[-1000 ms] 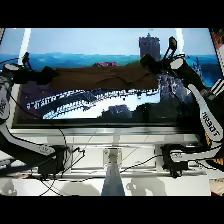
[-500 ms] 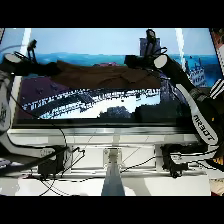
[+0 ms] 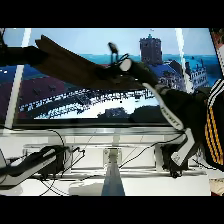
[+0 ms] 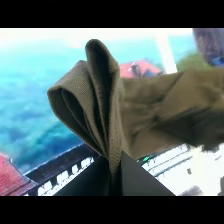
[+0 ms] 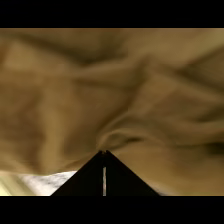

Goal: Fold the clothes and pants, and hang the long-sleeved shirts on hangers.

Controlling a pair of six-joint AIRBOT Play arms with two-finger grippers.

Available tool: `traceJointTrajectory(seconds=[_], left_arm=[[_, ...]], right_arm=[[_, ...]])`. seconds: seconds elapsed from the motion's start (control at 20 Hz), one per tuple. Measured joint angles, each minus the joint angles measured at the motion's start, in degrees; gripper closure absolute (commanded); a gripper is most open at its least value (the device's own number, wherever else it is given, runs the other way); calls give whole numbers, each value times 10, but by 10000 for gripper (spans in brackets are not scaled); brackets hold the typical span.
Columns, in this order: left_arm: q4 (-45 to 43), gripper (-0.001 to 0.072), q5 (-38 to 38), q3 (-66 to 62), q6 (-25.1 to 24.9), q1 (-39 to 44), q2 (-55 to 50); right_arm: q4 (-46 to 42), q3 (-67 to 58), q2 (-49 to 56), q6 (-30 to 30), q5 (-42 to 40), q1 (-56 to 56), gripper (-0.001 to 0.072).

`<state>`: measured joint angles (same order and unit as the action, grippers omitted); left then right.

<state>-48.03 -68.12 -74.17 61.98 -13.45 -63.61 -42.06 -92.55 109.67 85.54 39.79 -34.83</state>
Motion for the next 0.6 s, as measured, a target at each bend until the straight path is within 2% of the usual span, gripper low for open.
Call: traceJointTrajectory(seconds=[0.2, 0.35, 0.6], left_arm=[[71, 694, -1, 0, 9, 3, 14], [124, 694, 0, 0, 11, 17, 4], [158, 694, 21, 0, 13, 104, -59]], right_arm=[[26, -85, 49, 10, -4, -54, 699], [21, -122, 60, 13, 5, -54, 699], [-85, -149, 35, 14, 135, 35, 699]])
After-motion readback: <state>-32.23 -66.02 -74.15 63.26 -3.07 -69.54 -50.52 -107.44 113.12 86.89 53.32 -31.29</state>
